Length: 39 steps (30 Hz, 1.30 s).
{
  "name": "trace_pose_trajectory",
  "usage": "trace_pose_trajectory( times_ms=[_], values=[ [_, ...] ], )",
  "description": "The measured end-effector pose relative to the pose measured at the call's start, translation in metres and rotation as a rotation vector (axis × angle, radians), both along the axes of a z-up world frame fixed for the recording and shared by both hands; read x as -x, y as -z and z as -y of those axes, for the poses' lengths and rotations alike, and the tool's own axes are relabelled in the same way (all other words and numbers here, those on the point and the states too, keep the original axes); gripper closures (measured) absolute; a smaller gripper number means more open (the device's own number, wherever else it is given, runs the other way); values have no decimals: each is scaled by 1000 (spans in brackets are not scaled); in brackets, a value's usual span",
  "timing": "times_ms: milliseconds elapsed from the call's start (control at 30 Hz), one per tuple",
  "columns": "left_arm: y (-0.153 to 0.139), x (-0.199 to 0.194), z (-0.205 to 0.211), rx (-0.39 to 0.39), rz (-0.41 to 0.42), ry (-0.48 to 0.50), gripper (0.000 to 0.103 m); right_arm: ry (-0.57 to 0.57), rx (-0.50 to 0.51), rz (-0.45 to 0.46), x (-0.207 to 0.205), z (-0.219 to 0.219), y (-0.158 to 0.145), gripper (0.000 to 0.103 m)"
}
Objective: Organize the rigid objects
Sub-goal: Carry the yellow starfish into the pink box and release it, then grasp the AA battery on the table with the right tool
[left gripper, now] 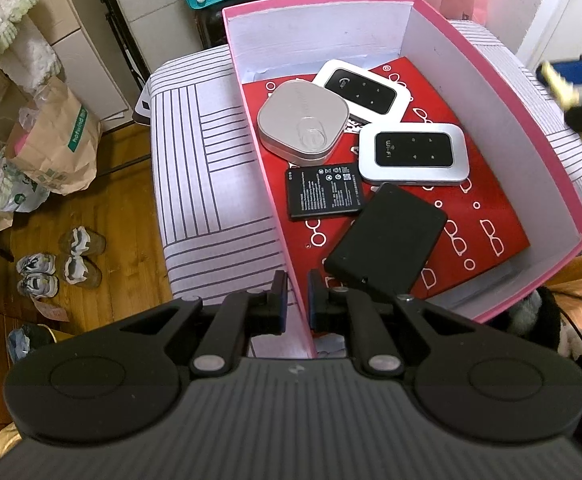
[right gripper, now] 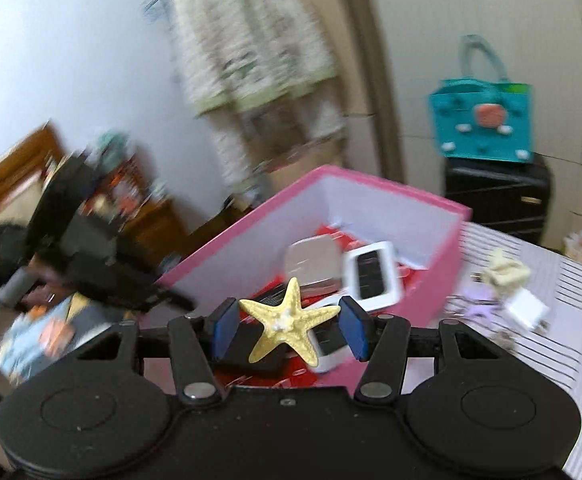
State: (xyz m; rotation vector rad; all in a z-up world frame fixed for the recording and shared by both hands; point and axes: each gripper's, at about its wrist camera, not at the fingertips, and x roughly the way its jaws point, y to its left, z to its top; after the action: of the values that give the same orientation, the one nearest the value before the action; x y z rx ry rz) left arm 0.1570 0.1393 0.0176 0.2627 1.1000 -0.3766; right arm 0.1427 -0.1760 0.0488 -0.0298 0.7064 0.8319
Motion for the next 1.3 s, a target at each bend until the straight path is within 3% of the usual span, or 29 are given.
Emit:
trace_pose_trajectory(
  times_ms=[233,533,733,967,1300],
  values=[
    [0,1,-1,5,2,3,94,-161,212,-14,3,-51,17,43],
    [-1,1,-2,12,2,7,94,-198,374,-91,-13,-72,34,50],
    [-1,1,-2,16,0,3,94,-138,313,-72,-13,-59,22,50],
    [-1,2,-3,19,2,-6,94,32,192,-21,-1,-1,8,49],
    [-1,0,-2,20,-8,-30,94,138,214,-16,8,46,43,49]
  ],
)
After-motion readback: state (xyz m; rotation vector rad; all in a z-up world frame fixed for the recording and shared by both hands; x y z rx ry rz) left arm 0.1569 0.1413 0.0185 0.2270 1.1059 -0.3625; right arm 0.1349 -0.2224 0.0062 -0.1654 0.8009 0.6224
